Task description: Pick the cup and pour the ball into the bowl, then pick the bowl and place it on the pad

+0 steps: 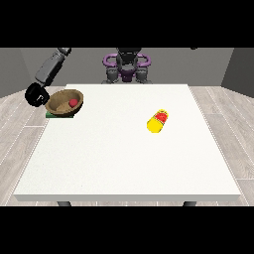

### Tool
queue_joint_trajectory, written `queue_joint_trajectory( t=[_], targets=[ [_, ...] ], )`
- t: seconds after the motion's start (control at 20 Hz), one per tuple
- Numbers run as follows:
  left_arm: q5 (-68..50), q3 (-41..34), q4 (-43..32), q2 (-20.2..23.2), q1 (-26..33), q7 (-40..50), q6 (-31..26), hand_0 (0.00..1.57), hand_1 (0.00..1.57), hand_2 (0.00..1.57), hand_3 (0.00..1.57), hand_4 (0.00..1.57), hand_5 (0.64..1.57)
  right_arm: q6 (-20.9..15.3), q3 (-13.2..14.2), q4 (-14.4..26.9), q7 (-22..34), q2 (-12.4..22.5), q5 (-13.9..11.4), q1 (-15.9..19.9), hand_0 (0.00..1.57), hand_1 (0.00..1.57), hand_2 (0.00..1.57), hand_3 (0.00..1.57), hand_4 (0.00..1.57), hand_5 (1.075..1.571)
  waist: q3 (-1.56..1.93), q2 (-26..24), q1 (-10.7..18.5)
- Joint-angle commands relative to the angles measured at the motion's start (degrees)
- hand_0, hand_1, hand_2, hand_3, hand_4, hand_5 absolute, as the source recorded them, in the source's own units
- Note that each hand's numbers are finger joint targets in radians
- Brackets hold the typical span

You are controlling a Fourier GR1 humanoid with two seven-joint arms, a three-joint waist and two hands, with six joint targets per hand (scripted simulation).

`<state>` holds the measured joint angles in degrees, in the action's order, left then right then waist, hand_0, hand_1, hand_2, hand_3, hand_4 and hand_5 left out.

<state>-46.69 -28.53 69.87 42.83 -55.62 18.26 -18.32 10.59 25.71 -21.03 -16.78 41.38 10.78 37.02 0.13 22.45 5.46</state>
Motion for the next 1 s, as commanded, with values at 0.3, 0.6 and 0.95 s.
queue_joint_trajectory(
  t=[0.3,0.6,0.95],
  targets=[
    [-2.7,-1.0,12.4,2.7,0.2,3.9,6.6,0.0,0.0,0.0,0.0,0.0,1.563,-3.3,3.0,4.3,-0.2,8.9,0.2,4.0,0.62,0.62,0.6,0.87,0.0,1.493,0.07,5.1,0.4],
    [-6.1,-2.6,12.7,1.9,4.1,4.8,6.0,0.0,0.0,0.0,0.0,0.0,1.566,-0.3,3.6,4.6,-0.9,7.7,1.5,4.3,0.38,0.38,0.31,0.15,0.0,1.422,-0.02,4.3,-0.6],
    [-2.5,0.5,6.7,-1.9,8.9,1.6,3.0,0.0,0.0,0.0,0.0,0.0,1.566,7.6,2.4,1.0,9.2,11.8,2.7,9.0,0.38,0.38,0.12,0.41,0.31,1.374,-0.24,-5.8,-2.6]
  ],
)
